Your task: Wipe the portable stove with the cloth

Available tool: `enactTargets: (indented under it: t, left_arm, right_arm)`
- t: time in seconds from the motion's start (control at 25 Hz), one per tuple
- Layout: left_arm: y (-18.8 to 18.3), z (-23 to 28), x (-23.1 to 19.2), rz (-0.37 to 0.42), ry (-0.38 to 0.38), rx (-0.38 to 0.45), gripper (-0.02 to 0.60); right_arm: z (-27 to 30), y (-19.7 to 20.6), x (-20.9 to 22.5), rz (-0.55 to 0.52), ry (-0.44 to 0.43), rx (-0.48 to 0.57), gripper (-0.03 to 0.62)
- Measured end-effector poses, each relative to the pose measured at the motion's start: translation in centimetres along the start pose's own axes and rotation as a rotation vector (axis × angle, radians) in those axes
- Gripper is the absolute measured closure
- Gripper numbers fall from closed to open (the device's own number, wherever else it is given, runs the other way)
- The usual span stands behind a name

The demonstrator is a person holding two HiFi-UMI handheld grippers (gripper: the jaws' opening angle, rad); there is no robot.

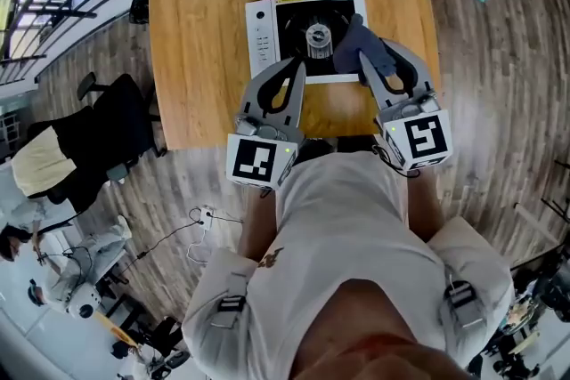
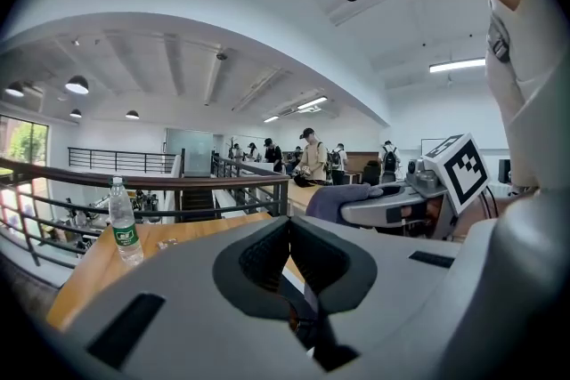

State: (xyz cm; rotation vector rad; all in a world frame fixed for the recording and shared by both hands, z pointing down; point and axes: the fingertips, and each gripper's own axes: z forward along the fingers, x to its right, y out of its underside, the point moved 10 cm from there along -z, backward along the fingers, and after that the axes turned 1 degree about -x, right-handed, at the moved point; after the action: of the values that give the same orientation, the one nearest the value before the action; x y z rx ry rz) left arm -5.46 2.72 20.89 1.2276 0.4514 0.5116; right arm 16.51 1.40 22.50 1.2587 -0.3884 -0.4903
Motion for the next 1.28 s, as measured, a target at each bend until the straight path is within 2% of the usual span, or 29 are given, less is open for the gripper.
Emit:
enactTargets:
  t: [0.56, 0.96, 1.28]
  left_arm:
    - [0.8, 9.0, 0.8, 0.027, 0.008, -0.080, 0.561]
    - [2.7, 12.6, -0.5, -0.020, 0.115, -0.097, 0.561]
    - [3.5, 14.3, -0.9, -0.028, 0.180, -0.108, 0.561]
  right_arm:
    - [3.7, 4.2, 8.9, 0.052, 0.029, -0.103, 0.477]
    - [4.2, 5.2, 9.8, 0.061, 0.167, -0.170, 0.477]
    - [3.7, 5.8, 10.0, 0.048, 0.243, -0.200, 0.477]
